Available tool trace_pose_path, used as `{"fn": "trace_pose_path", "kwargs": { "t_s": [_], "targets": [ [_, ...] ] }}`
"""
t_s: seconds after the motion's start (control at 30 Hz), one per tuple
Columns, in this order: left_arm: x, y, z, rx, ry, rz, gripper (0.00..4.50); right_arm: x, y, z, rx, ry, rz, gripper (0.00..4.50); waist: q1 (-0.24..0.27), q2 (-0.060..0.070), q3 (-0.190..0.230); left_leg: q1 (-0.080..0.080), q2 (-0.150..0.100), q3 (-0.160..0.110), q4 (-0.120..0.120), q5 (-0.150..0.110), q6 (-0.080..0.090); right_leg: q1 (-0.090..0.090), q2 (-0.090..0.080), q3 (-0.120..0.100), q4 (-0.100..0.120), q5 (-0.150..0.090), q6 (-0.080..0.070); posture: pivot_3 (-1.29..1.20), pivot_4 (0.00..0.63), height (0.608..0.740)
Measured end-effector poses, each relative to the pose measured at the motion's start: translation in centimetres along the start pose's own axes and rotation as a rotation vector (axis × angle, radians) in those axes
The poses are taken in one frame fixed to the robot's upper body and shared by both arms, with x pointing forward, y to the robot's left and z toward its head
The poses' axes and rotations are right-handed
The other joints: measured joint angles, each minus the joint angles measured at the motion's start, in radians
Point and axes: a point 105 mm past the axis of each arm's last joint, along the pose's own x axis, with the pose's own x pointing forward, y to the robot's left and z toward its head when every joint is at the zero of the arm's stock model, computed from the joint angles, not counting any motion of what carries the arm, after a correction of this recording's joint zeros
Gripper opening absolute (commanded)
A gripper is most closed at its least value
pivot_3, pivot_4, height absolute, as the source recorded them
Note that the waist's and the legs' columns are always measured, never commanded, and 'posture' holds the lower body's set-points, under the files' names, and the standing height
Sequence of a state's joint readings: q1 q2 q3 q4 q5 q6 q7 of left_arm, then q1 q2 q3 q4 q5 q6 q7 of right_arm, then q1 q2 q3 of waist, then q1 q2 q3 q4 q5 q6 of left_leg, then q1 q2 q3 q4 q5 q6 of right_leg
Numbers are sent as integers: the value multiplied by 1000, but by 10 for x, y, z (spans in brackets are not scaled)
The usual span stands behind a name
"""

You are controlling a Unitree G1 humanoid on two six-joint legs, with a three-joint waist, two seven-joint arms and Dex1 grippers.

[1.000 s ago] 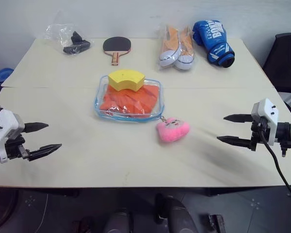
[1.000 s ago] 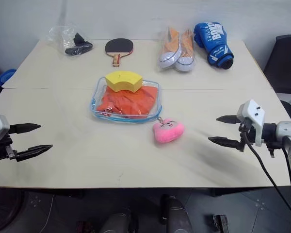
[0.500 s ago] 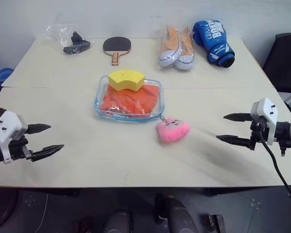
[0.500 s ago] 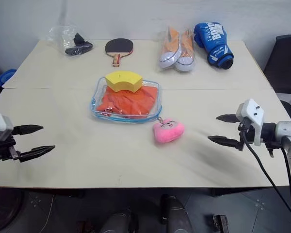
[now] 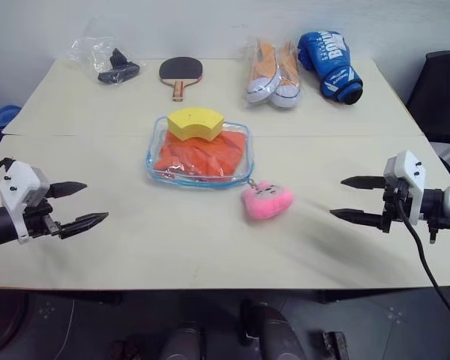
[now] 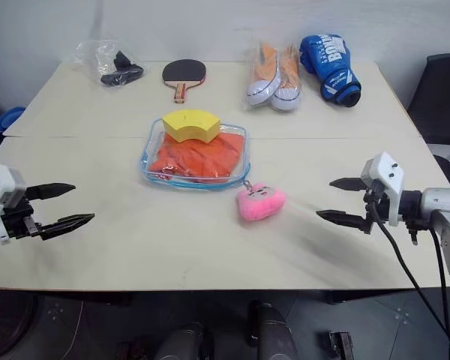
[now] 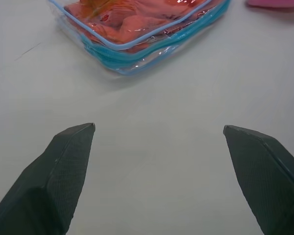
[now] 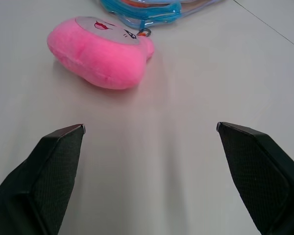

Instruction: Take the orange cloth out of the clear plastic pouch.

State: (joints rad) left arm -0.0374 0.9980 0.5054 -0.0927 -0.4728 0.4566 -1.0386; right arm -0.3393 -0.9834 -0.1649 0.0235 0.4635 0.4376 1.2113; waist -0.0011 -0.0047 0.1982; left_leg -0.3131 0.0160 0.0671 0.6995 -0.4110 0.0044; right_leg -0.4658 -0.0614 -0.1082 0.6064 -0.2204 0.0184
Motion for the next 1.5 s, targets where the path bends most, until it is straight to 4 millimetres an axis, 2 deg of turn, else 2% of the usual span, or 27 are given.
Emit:
{"fn": "trace_pose_path", "kwargs": {
  "t_s": [0.13, 0.3, 0.37, 0.4, 0.57, 0.67, 0.8, 0.97, 1.17, 1.5],
  "targets": [
    [14, 1, 16, -22, -82, -19, 4448, 8, 10, 7, 10, -42, 19, 4500, 2, 0, 0, 0, 0, 0, 0, 1, -1, 0, 0, 0, 1, 0, 0, 0, 150, 740],
    [46, 10, 39, -17, -170, -69, 4448, 25, 33, 32, -8, -141, 61, 4500, 11, 0, 0, -1, -1, 0, 1, 1, -2, 1, 0, 0, 6, 0, 0, 0, 150, 740],
    [73, 25, 53, 9, -195, -66, 4448, 36, 41, 43, -29, -193, 35, 4500, 22, -1, -1, 0, -2, -1, 3, 2, -3, 1, 1, -1, 5, 1, -1, 0, 150, 740],
    [81, 29, 57, 31, -196, -60, 4448, 43, 48, 50, -48, -221, 48, 4500, 24, -2, -1, -1, -2, -1, 3, 3, -3, 1, 1, -2, 6, 2, -1, 0, 150, 740],
    [141, 62, 89, 98, -229, 35, 4448, 62, 60, 71, -47, -308, -24, 4500, 27, -3, -2, -6, -4, 4, 6, 4, -1, 0, 1, -6, 3, 3, 1, 0, 150, 740],
    [167, 64, 107, 113, -248, 52, 4448, 71, 69, 81, -56, -335, -33, 4500, 26, -4, -2, -7, -4, 4, 6, 3, 0, 0, 1, -7, 1, 3, 2, 0, 150, 740],
    [195, 53, 107, 118, -216, 45, 4448, 74, 75, 86, -56, -345, -54, 4500, 20, -4, -2, -7, -4, 8, 5, 2, 1, 0, 2, -11, 0, 4, 4, 0, 150, 740],
    [211, 49, 97, 99, -164, 90, 4448, 74, 72, 85, -44, -343, -84, 4500, 19, -4, -1, -5, -4, 9, 6, 3, 2, 0, 1, -9, 2, 5, 4, 0, 150, 740],
    [219, 51, 104, 114, -147, 164, 4448, 70, 71, 88, -47, -360, -97, 4500, 24, -4, -1, -6, -4, 8, 6, 3, 3, 0, 0, -7, 1, 5, 4, 0, 150, 740],
    [231, 48, 97, 59, -111, 215, 4448, 69, 71, 89, -53, -363, -101, 4500, 24, -5, -1, -6, -4, 9, 6, 3, 3, 0, 0, -7, 1, 5, 5, 0, 150, 740]
  ]
}}
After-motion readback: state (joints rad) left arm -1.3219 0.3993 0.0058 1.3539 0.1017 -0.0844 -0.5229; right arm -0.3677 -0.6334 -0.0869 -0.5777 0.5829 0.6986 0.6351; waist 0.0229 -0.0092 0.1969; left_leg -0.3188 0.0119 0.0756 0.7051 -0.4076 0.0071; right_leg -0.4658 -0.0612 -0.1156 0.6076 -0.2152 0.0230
